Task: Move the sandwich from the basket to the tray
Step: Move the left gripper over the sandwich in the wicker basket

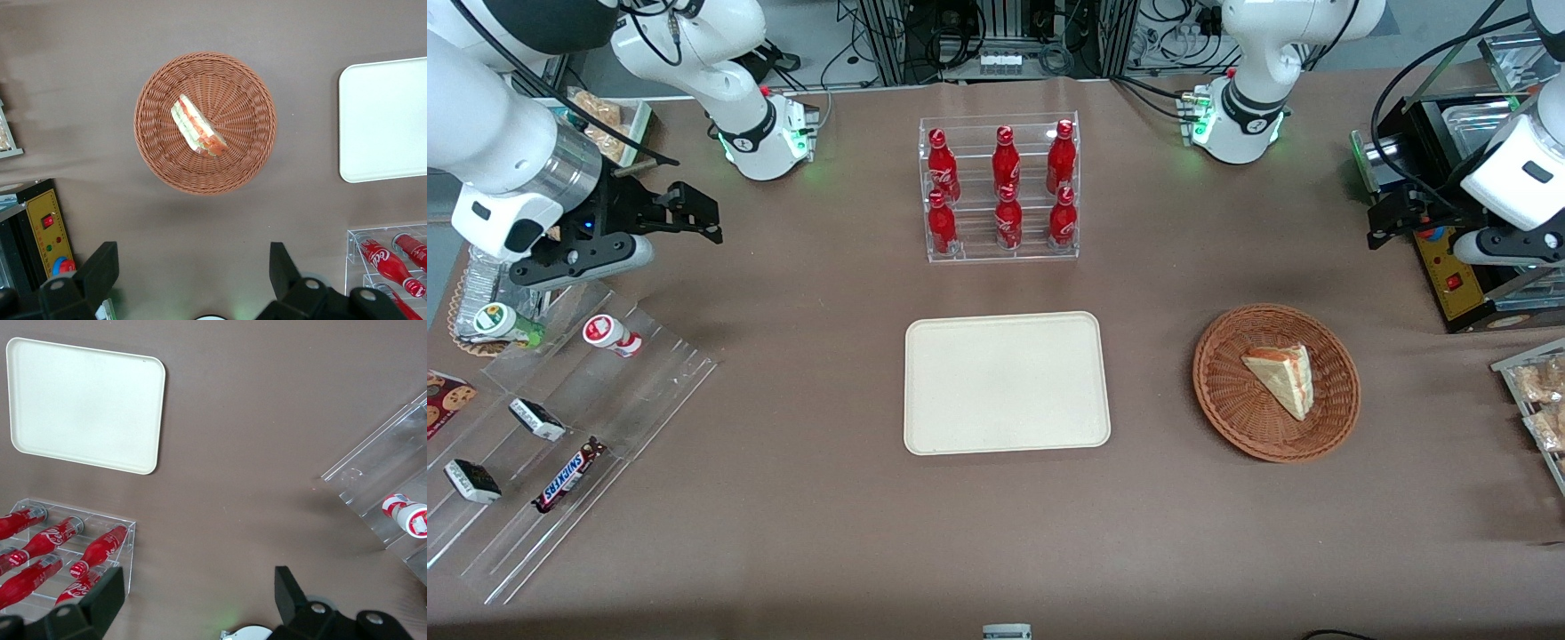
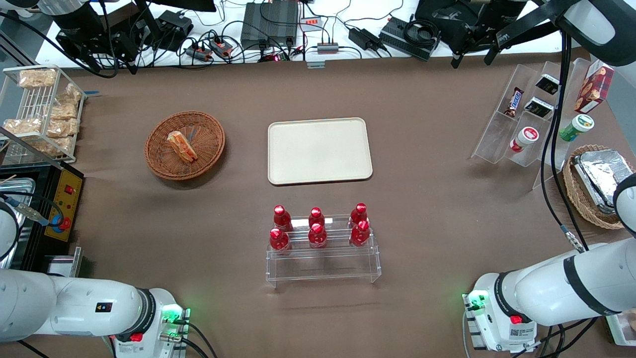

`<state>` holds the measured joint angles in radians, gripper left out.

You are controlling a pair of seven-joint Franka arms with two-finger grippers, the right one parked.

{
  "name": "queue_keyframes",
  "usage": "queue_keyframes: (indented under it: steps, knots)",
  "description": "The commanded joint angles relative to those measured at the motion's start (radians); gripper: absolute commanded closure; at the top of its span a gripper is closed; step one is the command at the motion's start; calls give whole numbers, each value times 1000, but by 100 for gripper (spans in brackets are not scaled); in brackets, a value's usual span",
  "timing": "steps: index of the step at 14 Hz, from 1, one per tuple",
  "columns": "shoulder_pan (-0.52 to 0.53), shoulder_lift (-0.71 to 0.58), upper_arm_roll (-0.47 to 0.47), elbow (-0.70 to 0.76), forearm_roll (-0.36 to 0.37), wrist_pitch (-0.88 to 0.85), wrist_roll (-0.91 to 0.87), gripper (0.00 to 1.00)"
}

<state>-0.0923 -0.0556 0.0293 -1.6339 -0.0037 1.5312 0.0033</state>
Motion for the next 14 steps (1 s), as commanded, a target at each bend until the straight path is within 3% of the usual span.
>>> queue_keyframes:
  steps: [1,9,14]
  knots:
    - [-1,3,4,11,2,-19,15,0]
    - [0,25,4,0,2,-48,15,0]
    - [0,63,6,-122,2,67,10,0]
